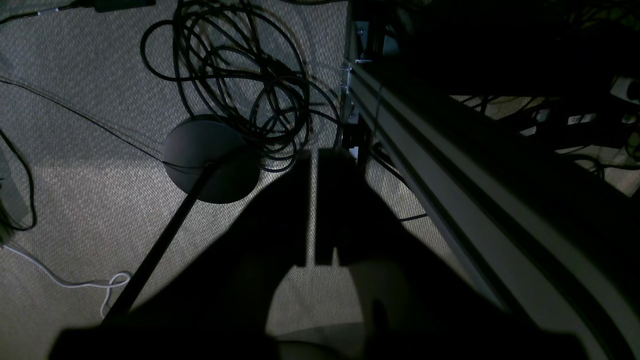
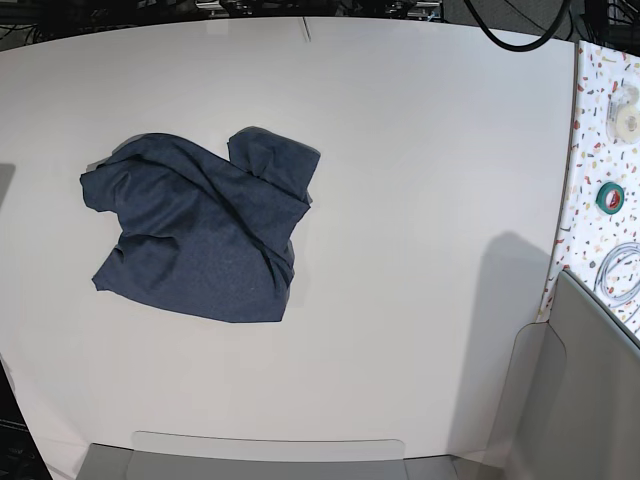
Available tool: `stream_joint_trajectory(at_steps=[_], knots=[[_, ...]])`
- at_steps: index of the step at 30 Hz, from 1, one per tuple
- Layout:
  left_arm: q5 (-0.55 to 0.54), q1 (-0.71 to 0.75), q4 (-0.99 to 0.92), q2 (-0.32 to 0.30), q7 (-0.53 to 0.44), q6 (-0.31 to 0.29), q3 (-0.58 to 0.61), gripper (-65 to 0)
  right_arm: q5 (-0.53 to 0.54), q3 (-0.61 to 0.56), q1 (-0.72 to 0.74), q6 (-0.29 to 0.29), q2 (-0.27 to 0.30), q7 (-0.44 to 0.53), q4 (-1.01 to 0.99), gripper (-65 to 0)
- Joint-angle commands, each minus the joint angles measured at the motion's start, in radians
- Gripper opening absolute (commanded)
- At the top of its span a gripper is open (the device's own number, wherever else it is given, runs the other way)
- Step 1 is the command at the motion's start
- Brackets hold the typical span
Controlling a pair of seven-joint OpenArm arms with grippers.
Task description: Layout the t-shirt on the table in an organized manner, then fold the t-shirt properly
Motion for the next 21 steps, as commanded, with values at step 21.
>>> stream_joint_trajectory(at_steps=[21], knots=[[-0.006,0.002,0.004,0.002,-0.008,-0.001,-0.002,-64.9,0.003,-0.004,-0.012,-0.001,0.009,0.011,0.005,-64.8]])
